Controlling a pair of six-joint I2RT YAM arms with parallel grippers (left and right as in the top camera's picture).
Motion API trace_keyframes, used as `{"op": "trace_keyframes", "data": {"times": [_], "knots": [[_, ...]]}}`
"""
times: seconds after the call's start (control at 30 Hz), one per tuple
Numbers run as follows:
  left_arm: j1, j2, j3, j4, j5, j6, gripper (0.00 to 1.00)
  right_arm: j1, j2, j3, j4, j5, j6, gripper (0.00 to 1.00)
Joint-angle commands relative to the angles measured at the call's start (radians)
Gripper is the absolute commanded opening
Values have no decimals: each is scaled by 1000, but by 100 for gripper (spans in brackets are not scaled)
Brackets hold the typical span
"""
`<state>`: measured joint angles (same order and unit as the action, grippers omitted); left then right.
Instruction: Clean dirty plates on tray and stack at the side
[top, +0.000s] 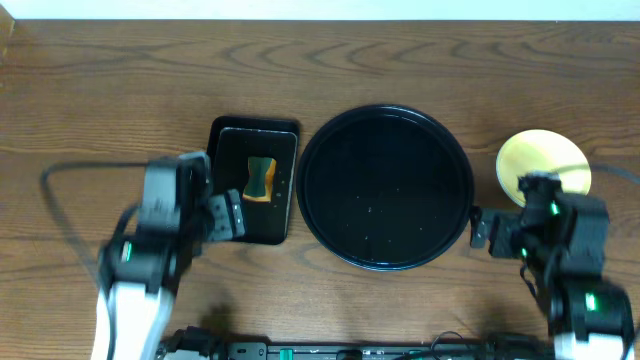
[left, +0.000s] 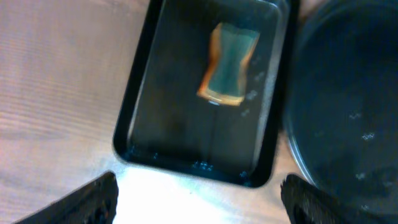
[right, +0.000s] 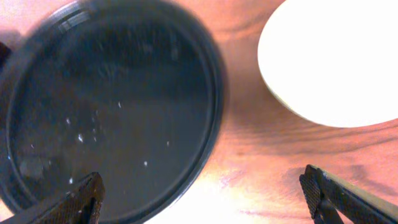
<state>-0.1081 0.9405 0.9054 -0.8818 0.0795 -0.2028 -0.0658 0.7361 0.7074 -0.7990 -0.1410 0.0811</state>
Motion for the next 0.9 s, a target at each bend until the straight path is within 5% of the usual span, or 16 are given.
{"op": "trace_keyframes", "data": {"times": [0.0,0.27,0.87], "knots": [[-12,-177,-72,45,-6,34,85,8,-138,-30,8,32,-19,99],[-12,-390,-79,46,-6,34,85,8,-263,-31,-32,32,-19,99],[-12,-400,-79,46,-6,34,85,8,-260,-31,-222,32,-19,99]]}}
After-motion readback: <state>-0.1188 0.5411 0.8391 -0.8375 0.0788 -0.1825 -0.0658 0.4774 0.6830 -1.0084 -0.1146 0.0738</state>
